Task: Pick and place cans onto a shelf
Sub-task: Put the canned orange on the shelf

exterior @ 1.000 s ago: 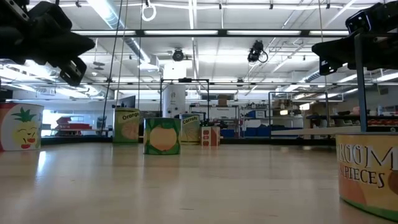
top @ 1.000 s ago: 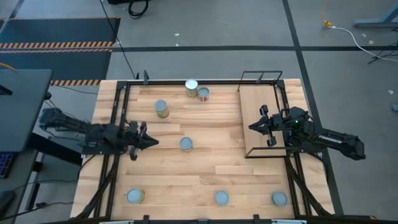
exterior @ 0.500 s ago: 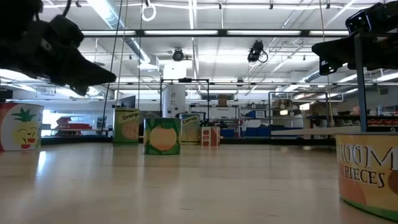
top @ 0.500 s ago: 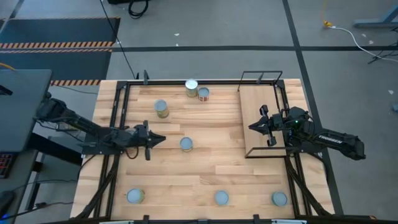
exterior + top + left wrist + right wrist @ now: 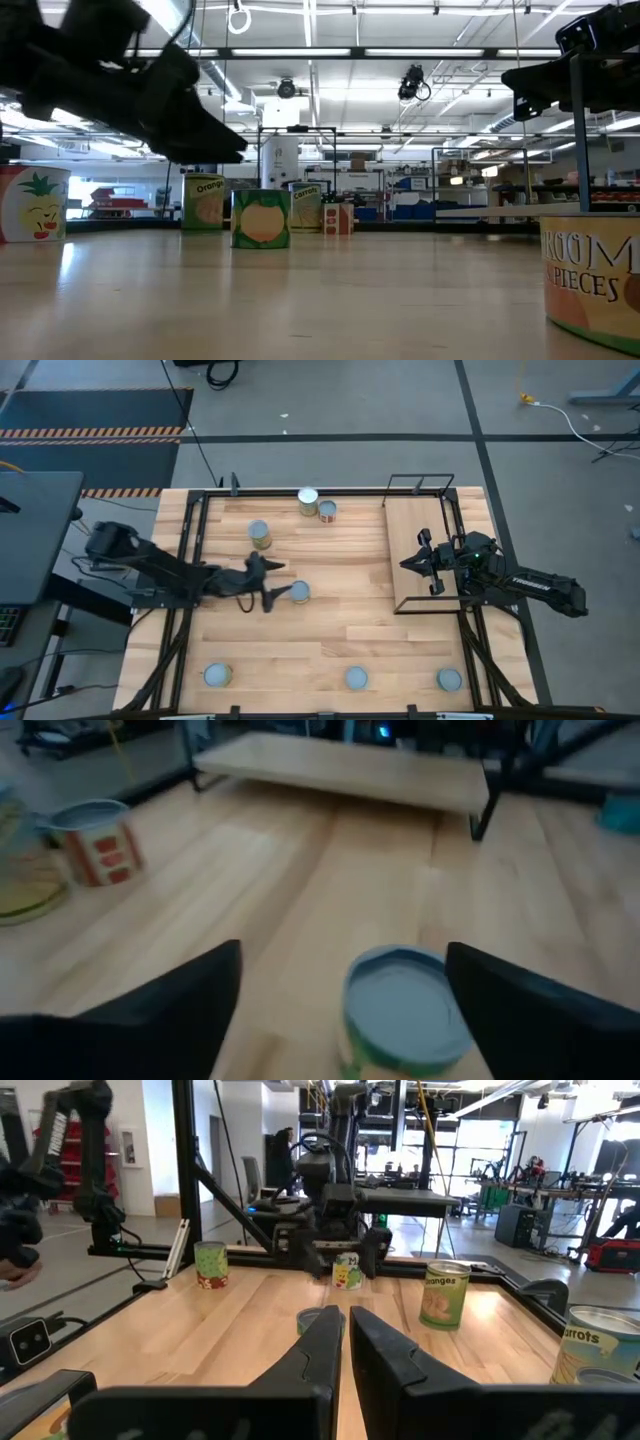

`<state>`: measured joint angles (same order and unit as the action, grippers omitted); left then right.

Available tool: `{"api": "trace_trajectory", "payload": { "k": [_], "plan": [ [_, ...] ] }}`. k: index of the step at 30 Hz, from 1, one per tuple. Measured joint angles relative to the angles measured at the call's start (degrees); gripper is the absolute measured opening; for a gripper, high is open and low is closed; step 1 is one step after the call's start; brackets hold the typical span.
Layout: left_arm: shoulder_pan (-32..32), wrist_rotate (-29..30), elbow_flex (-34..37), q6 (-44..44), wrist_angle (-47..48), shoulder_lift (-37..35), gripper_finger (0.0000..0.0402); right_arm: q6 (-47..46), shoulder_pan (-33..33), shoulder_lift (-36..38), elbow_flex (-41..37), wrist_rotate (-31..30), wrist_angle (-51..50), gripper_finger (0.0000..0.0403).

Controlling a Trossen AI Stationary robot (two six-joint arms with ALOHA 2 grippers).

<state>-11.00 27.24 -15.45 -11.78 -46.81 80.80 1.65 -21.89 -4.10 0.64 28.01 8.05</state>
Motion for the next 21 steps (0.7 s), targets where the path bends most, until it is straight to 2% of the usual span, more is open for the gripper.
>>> {"api": "trace_trajectory", "payload": {
  "k": [5, 11, 21],
  "plan": [
    [0.34, -1.18, -7.59, 3.49, 3.87, 8.1, 0.0386, 0.0, 0.0, 0.0, 0.0, 0.0, 0.0, 0.0034],
    [0.32, -1.17, -13.53, 2.29, 12.74, 10.72, 0.0387, 0.0, 0.0, -0.01, 0.0, 0.02, 0.0, 0.0034],
    [-0.23, -0.47, -14.2, -9.04, 18.21, 10.78, 0.0387, 0.0, 0.0, -0.02, 0.0, 0.01, 0.0, 0.0034]
  ]
}}
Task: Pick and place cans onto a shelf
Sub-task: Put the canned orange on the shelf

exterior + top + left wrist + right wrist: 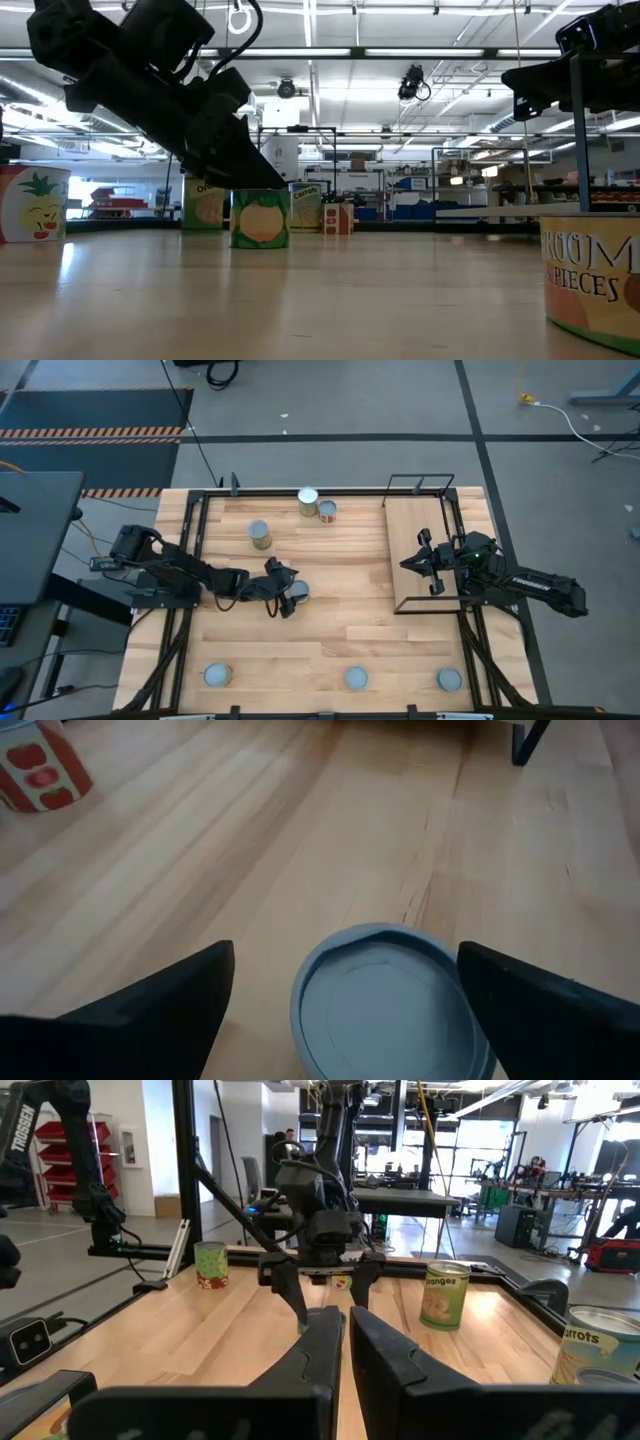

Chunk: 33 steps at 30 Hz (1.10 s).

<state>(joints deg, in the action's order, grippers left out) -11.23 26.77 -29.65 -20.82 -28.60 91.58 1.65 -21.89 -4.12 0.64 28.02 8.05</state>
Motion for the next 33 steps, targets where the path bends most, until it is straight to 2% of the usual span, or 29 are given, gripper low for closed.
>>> {"api": "trace_trajectory", "payload": {
  "k": [10, 18, 23, 33],
  "plan": [
    [-3.1, 0.77, 0.13, 1.63, -3.5, 0.18, 0.0387, 0.0, 0.0, 0.01, -0.01, -0.01, 0.0, 0.0034],
    [-2.53, 1.06, 0.13, 1.98, -2.66, 0.72, 0.0387, 0.0, 0.0, 0.02, 0.0, -0.01, 0.0, 0.0034],
    [-1.68, 1.06, 0.13, 0.66, -4.03, 4.13, 0.0387, 0.0, 0.0, 0.01, 0.0, 0.01, 0.01, 0.0034],
    [-1.68, 2.46, 0.04, 1.0, -14.32, 12.67, 0.0387, 0.0, 0.0, 0.02, 0.0, 0.01, 0.0, 0.0034]
  ]
}}
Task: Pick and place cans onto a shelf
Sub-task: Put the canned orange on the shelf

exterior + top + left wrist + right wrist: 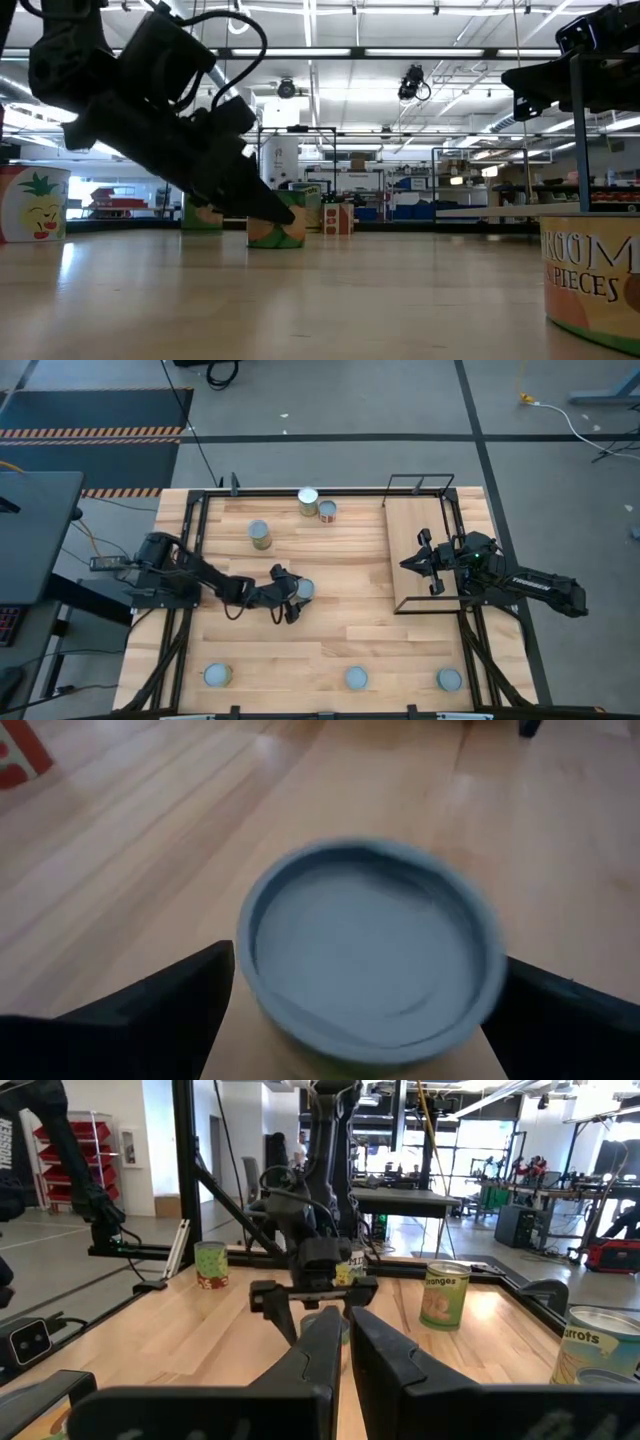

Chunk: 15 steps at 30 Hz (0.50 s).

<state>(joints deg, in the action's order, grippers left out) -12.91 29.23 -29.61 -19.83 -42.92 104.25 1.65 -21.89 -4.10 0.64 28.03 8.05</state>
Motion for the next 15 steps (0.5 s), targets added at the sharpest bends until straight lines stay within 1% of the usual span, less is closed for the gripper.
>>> {"api": "trace_trajectory", "payload": {
  "k": [2, 4, 9, 12, 15],
  "plan": [
    [0.0, -0.26, 0.0, -0.71, -1.39, 1.36, 0.0379, 0.0, 0.0, -0.01, 0.0, -0.02, 0.0, 0.0034],
    [-0.01, -0.95, 0.0, -1.92, -2.27, 2.13, 0.0359, 0.0, 0.0, 0.0, 0.0, -0.01, 0.01, 0.0034],
    [-0.02, -2.1, -1.76, -1.53, -3.97, 2.62, 0.0274, 0.0, 0.0, 0.0, -0.01, -0.02, 0.0, 0.0034],
    [0.2, -4.54, -5.38, 1.42, -3.82, 2.66, 0.0271, 0.0, 0.0, -0.01, 0.0, -0.02, 0.0, 0.0034],
    [1.11, -8.47, -11.23, 5.19, -2.05, 3.86, 0.0271, 0.0, 0.0, -0.01, 0.0, 0.0, 0.01, 0.0034]
  ]
}}
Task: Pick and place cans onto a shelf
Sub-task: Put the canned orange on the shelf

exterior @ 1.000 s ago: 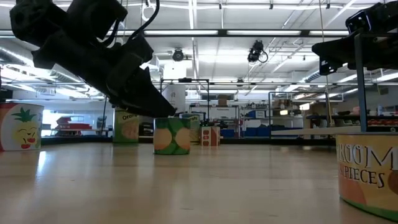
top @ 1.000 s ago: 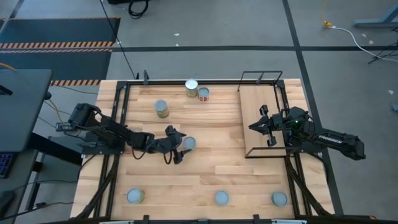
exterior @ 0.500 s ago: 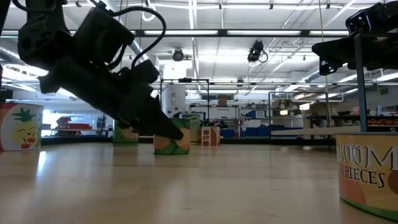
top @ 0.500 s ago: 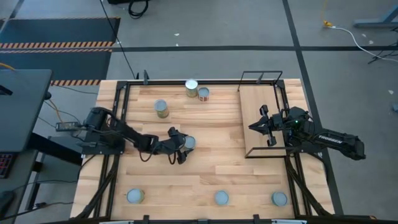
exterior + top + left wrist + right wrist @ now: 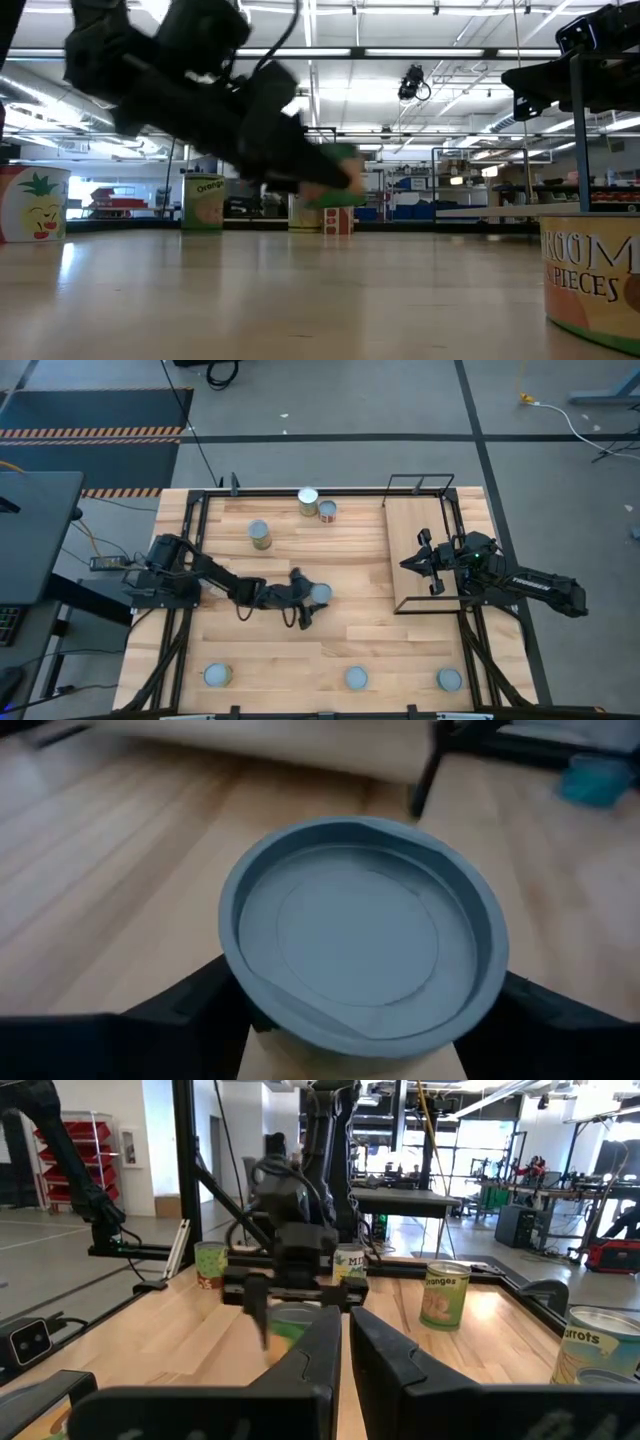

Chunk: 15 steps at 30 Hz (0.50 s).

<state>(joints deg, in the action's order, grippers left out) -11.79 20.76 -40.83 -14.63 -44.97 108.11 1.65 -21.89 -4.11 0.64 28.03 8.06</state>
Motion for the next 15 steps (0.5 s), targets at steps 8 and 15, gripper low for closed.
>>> {"api": "trace_trajectory", "payload": {
  "k": [8, 15],
  "plan": [
    [2.94, -4.05, -18.78, 8.16, 10.64, 11.04, 0.0271, 0.0, 0.0, 0.0, -0.01, 0.02, 0.01, 0.0034],
    [3.96, -4.2, -27.09, 8.88, 24.27, 14.76, 0.0273, 0.0, 0.0, 0.01, 0.0, 0.09, 0.01, 0.0034]
  ]
}}
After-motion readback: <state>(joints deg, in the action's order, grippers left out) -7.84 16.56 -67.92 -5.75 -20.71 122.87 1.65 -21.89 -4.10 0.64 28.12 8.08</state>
